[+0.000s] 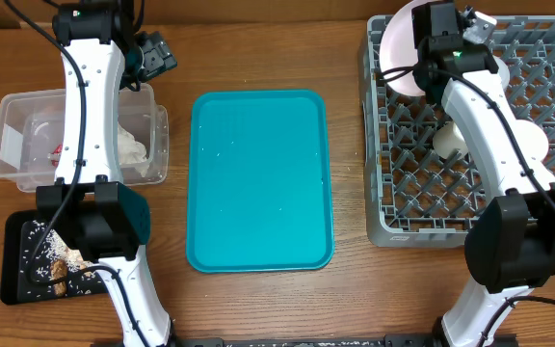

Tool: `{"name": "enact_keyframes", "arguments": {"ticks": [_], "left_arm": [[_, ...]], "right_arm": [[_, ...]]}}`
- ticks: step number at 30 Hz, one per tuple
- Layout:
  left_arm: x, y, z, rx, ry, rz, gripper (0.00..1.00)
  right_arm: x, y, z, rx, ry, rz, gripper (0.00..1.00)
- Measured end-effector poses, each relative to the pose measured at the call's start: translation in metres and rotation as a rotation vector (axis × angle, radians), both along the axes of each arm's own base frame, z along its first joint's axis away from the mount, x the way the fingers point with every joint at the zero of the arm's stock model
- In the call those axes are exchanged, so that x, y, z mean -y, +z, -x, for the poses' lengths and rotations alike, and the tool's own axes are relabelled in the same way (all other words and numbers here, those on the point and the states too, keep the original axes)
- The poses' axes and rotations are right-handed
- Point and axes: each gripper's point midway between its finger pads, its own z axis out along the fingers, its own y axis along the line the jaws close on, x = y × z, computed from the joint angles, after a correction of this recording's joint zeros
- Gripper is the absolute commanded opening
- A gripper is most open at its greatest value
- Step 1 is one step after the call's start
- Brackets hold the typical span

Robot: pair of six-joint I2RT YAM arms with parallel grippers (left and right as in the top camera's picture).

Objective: Sort waste into correct bins and load items into the dishwasher
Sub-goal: 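Stand the white plate upright at the back left of the rack, then release the plate and pull the right gripper back toward the front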

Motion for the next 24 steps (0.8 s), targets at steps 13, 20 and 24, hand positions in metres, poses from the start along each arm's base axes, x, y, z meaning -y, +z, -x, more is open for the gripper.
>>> {"name": "enact_keyframes", "arguments": {"ticks": [13,20,24], "left_arm": [[0.0,0.0,0.0,0.0,0.0,0.0,1.0],[0.0,0.0,0.0,0.0,0.0,0.0,1.0],[0.0,0.0,0.0,0.0,0.0,0.0,1.0]], "right_arm": [[-0.003,-0.015,0.007,-0.042,0.011,-0.005,0.04],[-0.014,-0.012,0.009,-0.041,0.019,0.065,0.07],[-0.037,-0.01,0.009,-0.048,0.078,0.096,0.13]]}}
